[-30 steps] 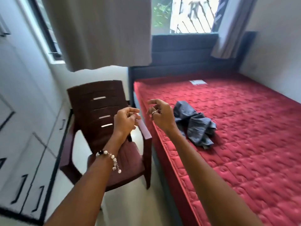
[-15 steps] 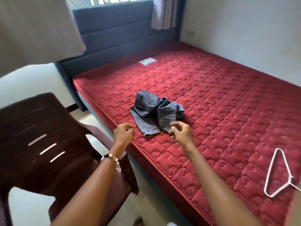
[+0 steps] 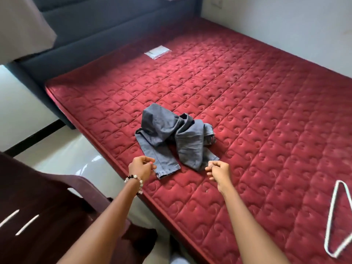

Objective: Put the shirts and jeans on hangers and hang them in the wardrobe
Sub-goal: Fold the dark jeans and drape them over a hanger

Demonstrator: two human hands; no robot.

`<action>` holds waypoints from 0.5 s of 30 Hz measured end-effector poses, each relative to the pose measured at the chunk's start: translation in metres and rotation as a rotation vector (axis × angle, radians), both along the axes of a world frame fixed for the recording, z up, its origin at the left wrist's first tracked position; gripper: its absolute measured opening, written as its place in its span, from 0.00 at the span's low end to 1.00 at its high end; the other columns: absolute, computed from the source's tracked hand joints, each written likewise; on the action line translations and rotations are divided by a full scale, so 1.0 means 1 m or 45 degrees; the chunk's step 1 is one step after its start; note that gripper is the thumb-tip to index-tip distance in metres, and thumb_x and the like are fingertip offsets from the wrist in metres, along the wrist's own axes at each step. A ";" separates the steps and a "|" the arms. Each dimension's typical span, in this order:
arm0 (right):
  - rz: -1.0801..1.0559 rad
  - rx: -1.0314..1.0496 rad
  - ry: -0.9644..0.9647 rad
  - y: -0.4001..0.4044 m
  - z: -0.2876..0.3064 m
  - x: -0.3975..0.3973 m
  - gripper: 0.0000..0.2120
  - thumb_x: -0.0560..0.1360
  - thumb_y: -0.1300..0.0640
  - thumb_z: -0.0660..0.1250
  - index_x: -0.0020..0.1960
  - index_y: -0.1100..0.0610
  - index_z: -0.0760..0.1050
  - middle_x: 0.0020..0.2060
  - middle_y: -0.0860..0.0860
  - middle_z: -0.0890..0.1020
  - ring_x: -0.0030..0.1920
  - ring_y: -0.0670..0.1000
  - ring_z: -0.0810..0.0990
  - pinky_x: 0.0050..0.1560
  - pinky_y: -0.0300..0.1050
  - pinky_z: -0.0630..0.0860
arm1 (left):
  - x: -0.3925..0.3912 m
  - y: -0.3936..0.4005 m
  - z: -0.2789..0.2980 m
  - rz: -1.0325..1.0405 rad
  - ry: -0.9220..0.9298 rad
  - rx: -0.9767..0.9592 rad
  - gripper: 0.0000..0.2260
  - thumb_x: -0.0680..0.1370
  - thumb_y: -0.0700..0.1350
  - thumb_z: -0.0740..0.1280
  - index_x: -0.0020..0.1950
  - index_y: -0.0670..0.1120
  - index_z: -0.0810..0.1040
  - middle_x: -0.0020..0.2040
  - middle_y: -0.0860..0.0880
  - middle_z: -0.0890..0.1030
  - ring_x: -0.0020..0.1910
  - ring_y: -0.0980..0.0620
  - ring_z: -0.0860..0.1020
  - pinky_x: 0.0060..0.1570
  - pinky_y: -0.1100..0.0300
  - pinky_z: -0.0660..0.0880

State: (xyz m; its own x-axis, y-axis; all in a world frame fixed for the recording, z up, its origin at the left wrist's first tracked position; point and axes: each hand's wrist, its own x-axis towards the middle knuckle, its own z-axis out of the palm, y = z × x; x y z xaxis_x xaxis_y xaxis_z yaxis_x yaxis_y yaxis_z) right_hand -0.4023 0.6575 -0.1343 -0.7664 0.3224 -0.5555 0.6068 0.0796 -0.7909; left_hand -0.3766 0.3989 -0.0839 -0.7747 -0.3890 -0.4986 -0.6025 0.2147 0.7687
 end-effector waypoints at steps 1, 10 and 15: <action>-0.008 0.003 -0.025 0.002 -0.010 -0.019 0.12 0.75 0.68 0.60 0.38 0.55 0.75 0.33 0.54 0.79 0.27 0.48 0.71 0.21 0.34 0.63 | -0.016 -0.001 -0.008 -0.005 -0.025 0.002 0.10 0.75 0.32 0.60 0.46 0.39 0.81 0.35 0.43 0.82 0.28 0.50 0.77 0.22 0.67 0.70; 0.041 0.135 -0.203 0.007 -0.126 -0.180 0.28 0.67 0.54 0.76 0.65 0.58 0.73 0.57 0.55 0.80 0.58 0.56 0.78 0.63 0.54 0.73 | -0.152 0.031 -0.074 -0.085 -0.159 0.068 0.11 0.79 0.35 0.59 0.42 0.48 0.77 0.34 0.48 0.81 0.23 0.56 0.76 0.24 0.66 0.69; 0.014 0.164 -0.189 -0.011 -0.141 -0.205 0.34 0.64 0.57 0.77 0.67 0.58 0.70 0.58 0.54 0.80 0.57 0.54 0.78 0.62 0.51 0.74 | -0.196 0.052 -0.091 -0.080 -0.094 0.124 0.09 0.79 0.39 0.62 0.42 0.47 0.78 0.35 0.47 0.81 0.26 0.55 0.75 0.24 0.66 0.70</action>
State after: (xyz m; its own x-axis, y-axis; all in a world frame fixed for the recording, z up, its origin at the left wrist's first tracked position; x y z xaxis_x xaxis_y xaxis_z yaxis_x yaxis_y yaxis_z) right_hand -0.6073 0.6464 -0.2752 -0.6831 0.3902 -0.6174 0.7145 0.1816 -0.6757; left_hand -0.5727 0.4514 -0.1749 -0.7556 -0.2882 -0.5882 -0.6461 0.1804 0.7416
